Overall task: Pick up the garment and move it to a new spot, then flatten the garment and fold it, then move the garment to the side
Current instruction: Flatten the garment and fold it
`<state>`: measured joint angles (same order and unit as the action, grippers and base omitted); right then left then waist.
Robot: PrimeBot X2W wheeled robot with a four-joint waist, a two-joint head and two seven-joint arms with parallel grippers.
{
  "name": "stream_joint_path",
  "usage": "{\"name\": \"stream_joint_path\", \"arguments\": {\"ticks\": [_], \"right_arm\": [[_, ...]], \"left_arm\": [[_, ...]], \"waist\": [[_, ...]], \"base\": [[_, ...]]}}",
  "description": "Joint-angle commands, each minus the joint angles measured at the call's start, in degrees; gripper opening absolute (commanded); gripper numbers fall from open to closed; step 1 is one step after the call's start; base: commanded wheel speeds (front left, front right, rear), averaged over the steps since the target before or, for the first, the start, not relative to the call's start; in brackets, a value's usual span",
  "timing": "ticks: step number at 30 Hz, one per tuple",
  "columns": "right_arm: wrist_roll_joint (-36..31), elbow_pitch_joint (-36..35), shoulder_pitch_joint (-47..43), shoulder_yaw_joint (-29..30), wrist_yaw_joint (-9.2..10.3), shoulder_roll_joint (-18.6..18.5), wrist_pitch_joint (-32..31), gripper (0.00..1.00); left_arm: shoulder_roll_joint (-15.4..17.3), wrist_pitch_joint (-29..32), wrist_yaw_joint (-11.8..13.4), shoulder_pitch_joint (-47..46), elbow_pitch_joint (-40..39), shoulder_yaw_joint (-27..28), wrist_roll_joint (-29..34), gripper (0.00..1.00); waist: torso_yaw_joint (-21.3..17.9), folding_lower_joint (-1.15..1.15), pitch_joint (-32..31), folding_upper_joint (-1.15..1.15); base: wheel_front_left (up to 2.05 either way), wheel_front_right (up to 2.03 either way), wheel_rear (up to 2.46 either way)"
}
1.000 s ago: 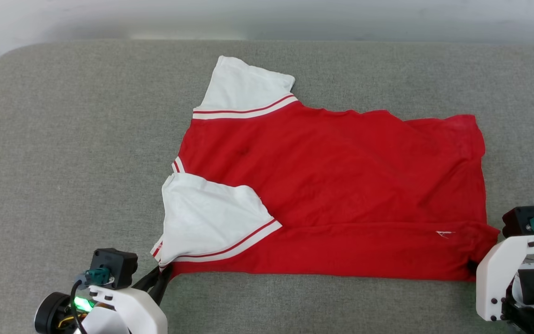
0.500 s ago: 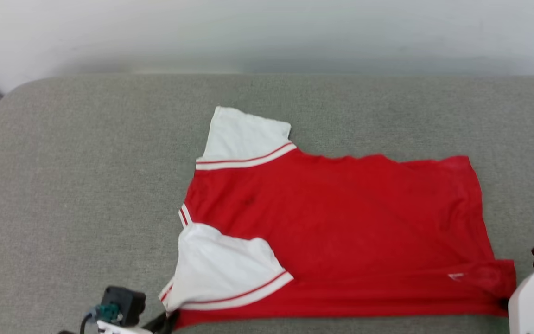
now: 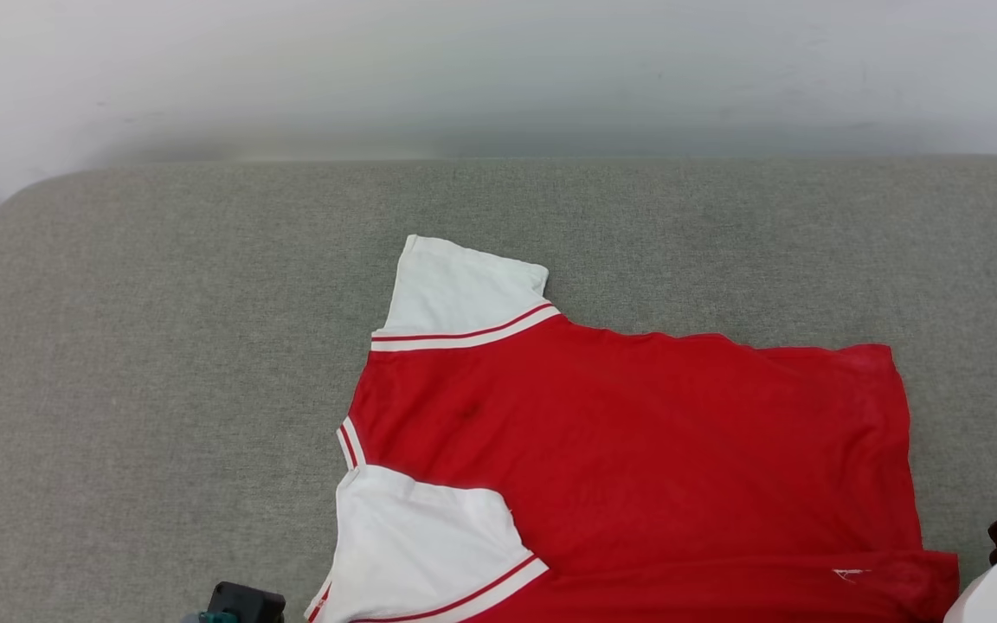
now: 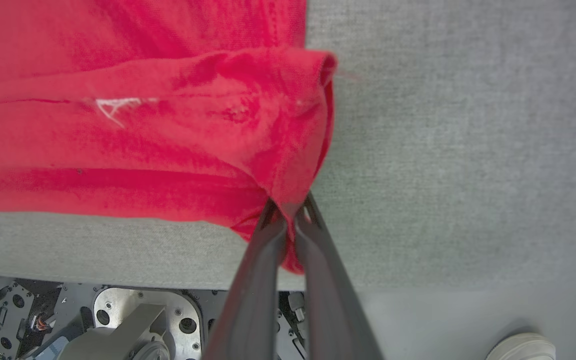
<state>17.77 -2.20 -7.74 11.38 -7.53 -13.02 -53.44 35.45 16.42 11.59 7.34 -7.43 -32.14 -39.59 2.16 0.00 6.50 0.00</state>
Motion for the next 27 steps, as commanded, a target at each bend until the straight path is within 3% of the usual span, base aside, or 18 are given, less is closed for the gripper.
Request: {"name": "stream_joint_path", "arguments": {"ticks": [1,2,3,4,5,14,22,27], "right_arm": [[-0.56,0.91,0.39,-0.10,0.08,-0.37,0.62,0.00],[-0.79,1.51,0.68,-0.42,0.08,-0.50,0.85,0.00],[-0.85,2.05,0.98,-0.69,0.08,-0.52,1.00,0.08],[-0.86,2.41,1.32,-0.95,0.08,-0.52,1.28,0.08],[-0.95,2.76,1.73,-1.10,0.08,-0.53,1.68,1.00],[-0.12,1.38,4.72,-0.03,0.06,-0.13,8.13,1.00],[-2.27,-2.98,8.74,-1.09,0.05,-0.85,28.01,1.00],[-2.36,-5.35,9.36,-3.44,0.05,-0.32,40.10,1.00]], "left_arm": [[-0.11,-0.33,-0.39,0.29,1.00,-0.05,-0.15,0.00],[-0.12,-0.45,-0.47,0.15,1.40,-0.13,-0.05,0.02],[-0.09,-0.65,-0.54,-0.07,1.81,-0.12,0.21,0.42],[-0.12,-1.10,-0.68,-0.30,2.10,-0.10,0.45,1.00],[-0.49,-1.56,-0.60,-0.39,2.42,0.24,0.12,1.00],[-1.20,-8.22,-0.21,-3.24,2.33,2.70,1.98,1.00],[-4.26,-27.29,-0.45,-8.10,1.14,6.88,8.02,1.00],[-6.52,-31.19,-0.31,-9.92,1.35,8.36,11.51,1.00]], "waist": [[-0.22,0.00,-0.12,0.00],[-0.30,0.00,-0.18,0.00],[-0.37,0.00,-0.23,0.00],[-0.43,0.00,-0.28,0.00],[-0.46,0.00,-0.32,0.00],[-0.54,0.00,-1.16,0.00],[-0.98,0.00,-1.59,0.00],[-1.38,0.00,-1.15,0.00]], "base": [[0.00,0.00,0.00],[0.00,0.00,0.00],[0.00,0.00,0.00],[0.00,0.00,0.00],[0.00,0.00,0.00],[0.00,0.00,0.00],[0.00,0.00,0.00],[0.00,0.00,0.00]]}}
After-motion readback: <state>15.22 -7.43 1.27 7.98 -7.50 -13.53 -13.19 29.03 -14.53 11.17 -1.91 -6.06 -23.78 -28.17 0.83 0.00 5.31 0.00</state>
